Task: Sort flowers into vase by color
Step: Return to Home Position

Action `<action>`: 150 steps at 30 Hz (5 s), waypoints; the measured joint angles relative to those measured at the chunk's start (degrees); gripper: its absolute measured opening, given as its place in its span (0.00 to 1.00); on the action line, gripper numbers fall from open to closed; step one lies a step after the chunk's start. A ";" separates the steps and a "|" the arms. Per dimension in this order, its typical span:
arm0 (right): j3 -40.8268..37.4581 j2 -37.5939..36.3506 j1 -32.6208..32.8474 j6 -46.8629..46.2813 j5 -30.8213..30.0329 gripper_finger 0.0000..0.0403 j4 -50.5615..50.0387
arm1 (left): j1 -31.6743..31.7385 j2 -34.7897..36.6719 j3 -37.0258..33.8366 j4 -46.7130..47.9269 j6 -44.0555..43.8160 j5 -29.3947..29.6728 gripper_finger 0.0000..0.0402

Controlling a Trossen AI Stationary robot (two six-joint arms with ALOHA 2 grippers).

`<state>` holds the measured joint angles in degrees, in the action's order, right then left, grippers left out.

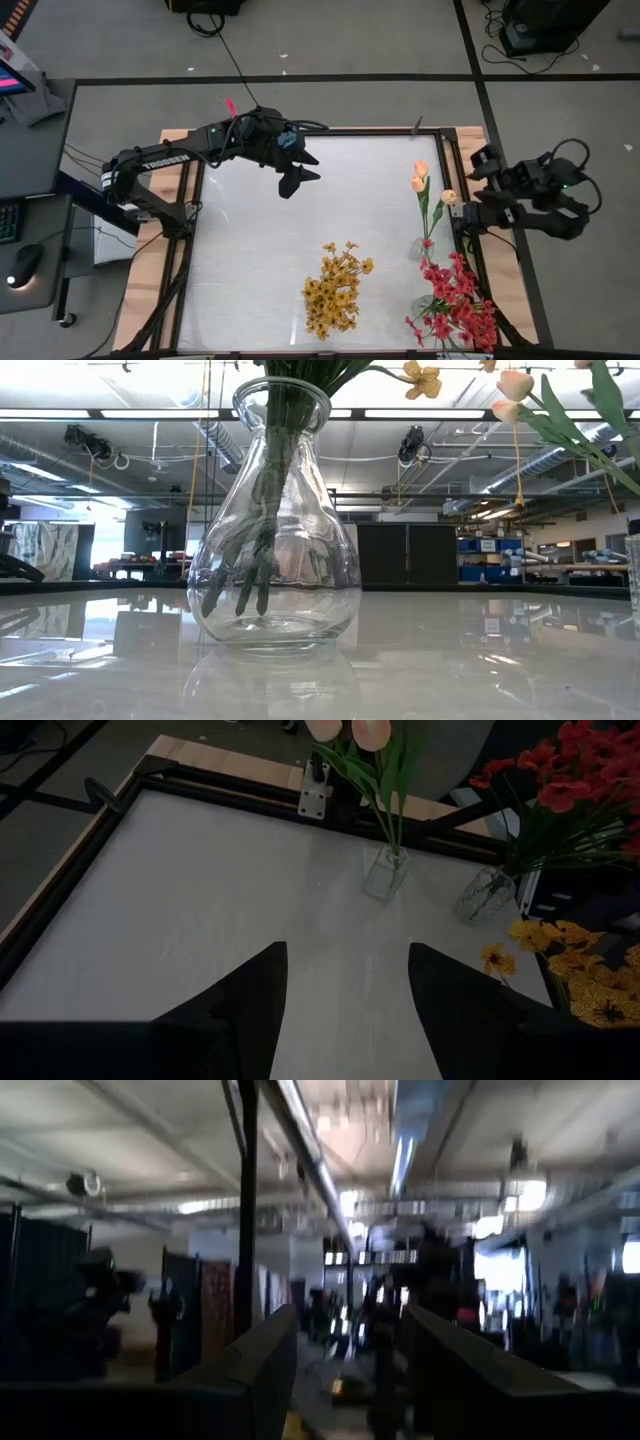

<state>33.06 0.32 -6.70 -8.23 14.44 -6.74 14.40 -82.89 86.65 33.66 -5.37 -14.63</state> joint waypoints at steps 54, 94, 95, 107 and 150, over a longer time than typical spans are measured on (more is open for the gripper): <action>-32.74 -0.02 -0.24 -3.64 -12.90 0.48 74.39 | 0.01 0.00 0.00 0.01 -0.01 0.00 0.54; -32.74 -0.02 -0.23 -3.64 -12.82 0.48 74.30 | -0.88 10.53 0.00 17.48 -2.44 2.04 0.54; -32.74 -0.02 -0.24 -3.64 -12.84 0.48 74.32 | -0.84 11.83 0.00 17.69 -1.89 2.69 0.54; -32.74 -0.02 -0.22 -3.64 -12.88 0.48 74.26 | -0.84 23.49 0.00 21.06 -1.28 3.48 0.54; -32.72 -0.02 -0.22 -3.64 -12.88 0.48 74.31 | -4.29 82.54 -76.26 -42.67 -1.99 7.21 0.54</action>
<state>0.34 0.30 -6.92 -11.88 1.56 67.57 10.11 -0.35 10.39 -9.01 -7.35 -7.42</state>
